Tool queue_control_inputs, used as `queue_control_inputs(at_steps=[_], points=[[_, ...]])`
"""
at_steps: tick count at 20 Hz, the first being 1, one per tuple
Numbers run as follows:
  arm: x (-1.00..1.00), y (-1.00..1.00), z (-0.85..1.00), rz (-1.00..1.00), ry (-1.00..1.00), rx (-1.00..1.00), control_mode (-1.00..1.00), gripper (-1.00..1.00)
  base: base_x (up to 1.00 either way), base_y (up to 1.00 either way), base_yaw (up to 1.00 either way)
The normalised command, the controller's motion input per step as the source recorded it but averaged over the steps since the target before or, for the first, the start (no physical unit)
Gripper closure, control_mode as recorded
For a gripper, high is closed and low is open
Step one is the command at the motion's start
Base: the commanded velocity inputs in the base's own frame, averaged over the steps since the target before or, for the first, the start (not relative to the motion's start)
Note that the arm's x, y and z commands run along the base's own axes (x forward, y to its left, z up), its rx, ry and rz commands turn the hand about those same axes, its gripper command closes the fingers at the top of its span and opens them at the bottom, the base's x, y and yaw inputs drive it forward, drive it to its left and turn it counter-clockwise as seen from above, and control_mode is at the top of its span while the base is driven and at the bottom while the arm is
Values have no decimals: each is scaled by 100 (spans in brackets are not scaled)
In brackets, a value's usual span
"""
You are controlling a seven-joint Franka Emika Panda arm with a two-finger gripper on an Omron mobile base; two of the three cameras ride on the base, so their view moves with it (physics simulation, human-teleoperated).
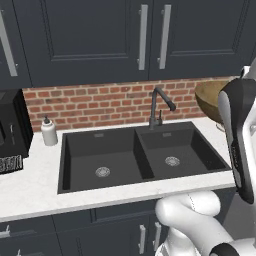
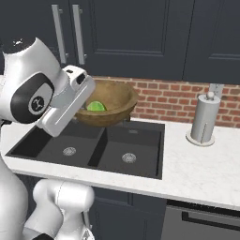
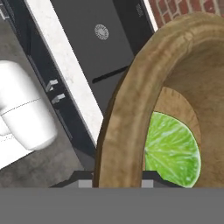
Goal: Pick the lemon wedge from the sink and place it in the bowl. Then pick the bowl and place it in the microwave. Then close the microwave door and press the start button.
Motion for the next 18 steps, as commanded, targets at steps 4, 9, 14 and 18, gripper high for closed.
queue_control_inputs(at_steps=[4, 9, 14, 18], points=[[0, 0, 0, 0, 0, 0, 100, 100, -68, 0, 1], [0, 0, 0, 0, 0, 0, 100, 100, -100, -1, 6], [0, 0, 0, 0, 0, 0, 100, 100, -84, -17, 1], [0, 0, 0, 0, 0, 0, 100, 100, -7, -5, -51]])
